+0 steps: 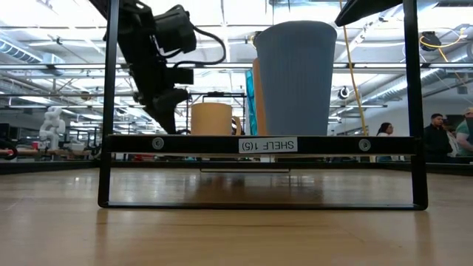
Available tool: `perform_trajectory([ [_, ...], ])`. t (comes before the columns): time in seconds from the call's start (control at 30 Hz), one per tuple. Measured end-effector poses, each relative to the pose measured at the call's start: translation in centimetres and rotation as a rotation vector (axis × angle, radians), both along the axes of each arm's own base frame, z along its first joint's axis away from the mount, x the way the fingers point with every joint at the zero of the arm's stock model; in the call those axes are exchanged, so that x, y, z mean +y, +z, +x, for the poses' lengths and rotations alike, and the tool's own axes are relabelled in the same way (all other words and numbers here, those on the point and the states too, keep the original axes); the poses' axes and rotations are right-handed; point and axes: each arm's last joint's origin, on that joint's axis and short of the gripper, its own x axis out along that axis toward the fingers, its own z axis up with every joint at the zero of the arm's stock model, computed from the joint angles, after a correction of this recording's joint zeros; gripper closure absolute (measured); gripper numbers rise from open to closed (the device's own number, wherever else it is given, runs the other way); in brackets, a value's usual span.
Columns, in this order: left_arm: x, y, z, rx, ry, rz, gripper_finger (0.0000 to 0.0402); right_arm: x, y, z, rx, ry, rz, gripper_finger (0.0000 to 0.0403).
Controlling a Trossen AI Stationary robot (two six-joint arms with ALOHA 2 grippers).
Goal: Stack small to large cups/mugs on shelf
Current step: Put the light orange mug on the shelf
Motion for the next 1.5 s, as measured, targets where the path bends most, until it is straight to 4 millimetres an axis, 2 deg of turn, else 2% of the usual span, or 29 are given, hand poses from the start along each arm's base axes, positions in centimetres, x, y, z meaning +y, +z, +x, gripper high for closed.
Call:
perform_trajectory([
  [0.3,0.3,-0.3,0.3,-0.043,-0.047,0.003,0.0371,0.0,0.0,0.0,0.002,0.005,-0.006,0.0361],
  [0.77,-0.7,0.1,1.3,-0.123,-0.153,-0.023,0.0371,0.0,0.0,0.0,0.001,0.007,-0.009,0.0361],
  [1.27,-0.8,0.4,1.8,-0.186,-0.202,-0.037,0.0371,0.0,0.0,0.0,0.001,0.006,-0.009,0.0361],
  [1.5,-1.0,0.9,1.5,-0.192,-0.228,-0.061,0.0371,0.0,0.0,0.0,0.001,0.006,-0.008,0.0361],
])
